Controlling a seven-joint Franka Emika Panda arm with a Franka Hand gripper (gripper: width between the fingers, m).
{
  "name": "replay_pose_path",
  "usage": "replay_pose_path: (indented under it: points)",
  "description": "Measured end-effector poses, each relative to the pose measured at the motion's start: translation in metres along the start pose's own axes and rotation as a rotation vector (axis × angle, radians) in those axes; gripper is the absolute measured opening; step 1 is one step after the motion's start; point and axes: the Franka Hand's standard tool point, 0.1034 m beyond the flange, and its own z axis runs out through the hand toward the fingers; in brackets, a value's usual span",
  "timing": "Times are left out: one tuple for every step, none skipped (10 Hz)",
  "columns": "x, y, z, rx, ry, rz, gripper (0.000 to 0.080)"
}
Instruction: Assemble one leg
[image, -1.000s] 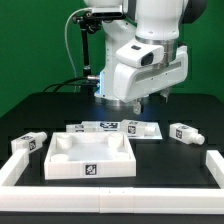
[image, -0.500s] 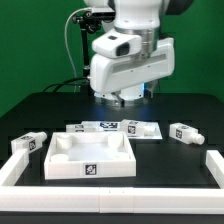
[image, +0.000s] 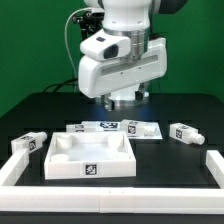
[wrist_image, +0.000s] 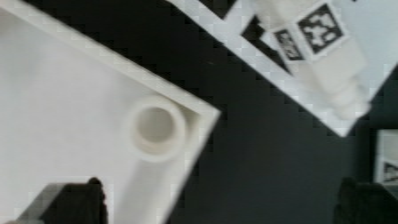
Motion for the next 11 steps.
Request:
replay_pose_path:
  points:
    - [0.0, 0.015, -0.006, 0.022, -0.037, 0.076, 0.0649]
    - [0.009, 0.031, -0.012, 0.021, -0.037, 0.123, 0.0649]
    - [0.012, 0.042, -0.01, 0.03, -0.05, 0.139, 0.0649]
    - [0.01, 0.046, -0.006, 0.061, -0.041, 0.204, 0.0649]
    - [0.012, 0.044, -0.007, 0.058, -0.043, 0.273, 0.0649]
    - [0.013, 0.043, -0.007, 0.057, -0.044, 0.301, 0.0649]
    - [0.013, 0.042, -0.006, 0.058, -0.045, 0.364, 0.0649]
    - [0.014, 0.048, -0.004, 0.052, -0.04, 0.457, 0.0649]
    - [0.017, 0.064, 0.001, 0.038, -0.033, 0.596, 0.0649]
    - [0.02, 0.071, 0.003, 0.034, -0.025, 0.618, 0.0649]
    - [0.017, 0.085, 0.01, 0.029, 0.0, 0.551, 0.0649]
